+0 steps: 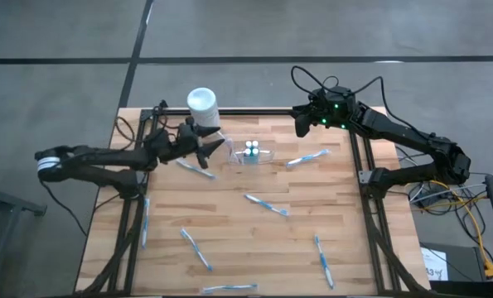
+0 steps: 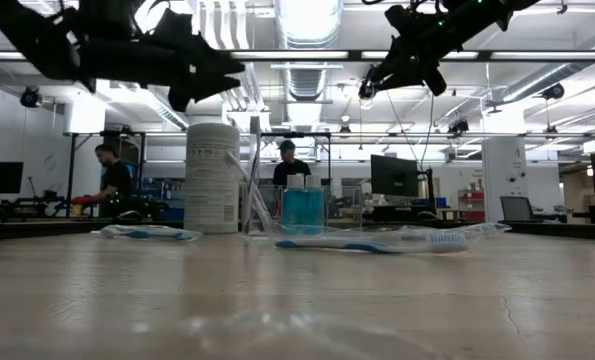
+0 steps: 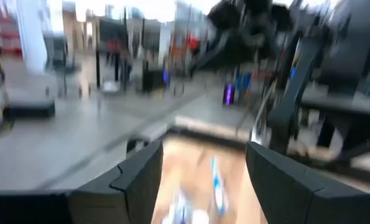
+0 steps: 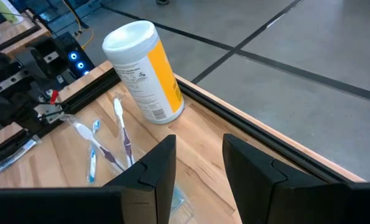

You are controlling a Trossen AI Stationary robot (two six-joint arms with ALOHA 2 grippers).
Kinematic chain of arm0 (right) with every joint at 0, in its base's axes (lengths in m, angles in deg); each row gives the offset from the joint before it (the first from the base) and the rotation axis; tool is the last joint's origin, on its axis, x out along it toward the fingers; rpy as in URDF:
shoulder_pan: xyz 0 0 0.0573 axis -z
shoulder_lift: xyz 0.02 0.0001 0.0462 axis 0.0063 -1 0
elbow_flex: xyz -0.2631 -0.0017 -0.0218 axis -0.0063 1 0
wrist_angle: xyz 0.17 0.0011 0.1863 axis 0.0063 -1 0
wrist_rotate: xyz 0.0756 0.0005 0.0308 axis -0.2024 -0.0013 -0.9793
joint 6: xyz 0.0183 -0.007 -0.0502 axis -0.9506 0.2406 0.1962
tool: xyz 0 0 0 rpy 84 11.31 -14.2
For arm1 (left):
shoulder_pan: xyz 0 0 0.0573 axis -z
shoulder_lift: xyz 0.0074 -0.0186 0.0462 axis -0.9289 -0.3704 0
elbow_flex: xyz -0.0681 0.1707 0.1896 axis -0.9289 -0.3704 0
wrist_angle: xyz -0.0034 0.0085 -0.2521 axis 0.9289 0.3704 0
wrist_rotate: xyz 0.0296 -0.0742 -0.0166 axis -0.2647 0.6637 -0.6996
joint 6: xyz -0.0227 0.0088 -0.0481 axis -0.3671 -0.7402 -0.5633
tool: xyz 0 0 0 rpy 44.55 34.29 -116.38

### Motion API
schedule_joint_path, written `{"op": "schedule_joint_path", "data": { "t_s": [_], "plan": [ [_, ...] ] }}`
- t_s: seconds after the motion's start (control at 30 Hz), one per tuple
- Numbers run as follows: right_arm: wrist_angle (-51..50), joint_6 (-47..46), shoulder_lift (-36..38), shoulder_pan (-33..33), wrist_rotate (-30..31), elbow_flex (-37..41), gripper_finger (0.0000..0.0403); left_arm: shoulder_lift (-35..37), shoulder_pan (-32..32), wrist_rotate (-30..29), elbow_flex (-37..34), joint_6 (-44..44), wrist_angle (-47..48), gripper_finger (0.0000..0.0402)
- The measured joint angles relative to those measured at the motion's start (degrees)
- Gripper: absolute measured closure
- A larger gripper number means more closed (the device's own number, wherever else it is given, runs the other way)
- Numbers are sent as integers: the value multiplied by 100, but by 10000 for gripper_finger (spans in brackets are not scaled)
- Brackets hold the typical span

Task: Pick & Place toothbrushing station
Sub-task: Adjust the transparent organizer

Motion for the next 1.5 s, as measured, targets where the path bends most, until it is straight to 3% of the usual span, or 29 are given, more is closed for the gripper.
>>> {"op": "schedule_joint_path", "data": {
  "t_s": [0.13,0.33,0.9,1.5],
  "plan": [
    [0,0,1,0,2,-2,275,380,2,0,565,28,2019,168],
    [0,0,0,0,2,0,275,663,10,-2,1189,124,3453,168],
    [-2,0,0,-1,0,-2,275,1328,447,-27,1280,138,3947,173],
    [-1,0,0,-1,1,-2,275,1506,605,-145,1618,137,5355,173]
  ]
}}
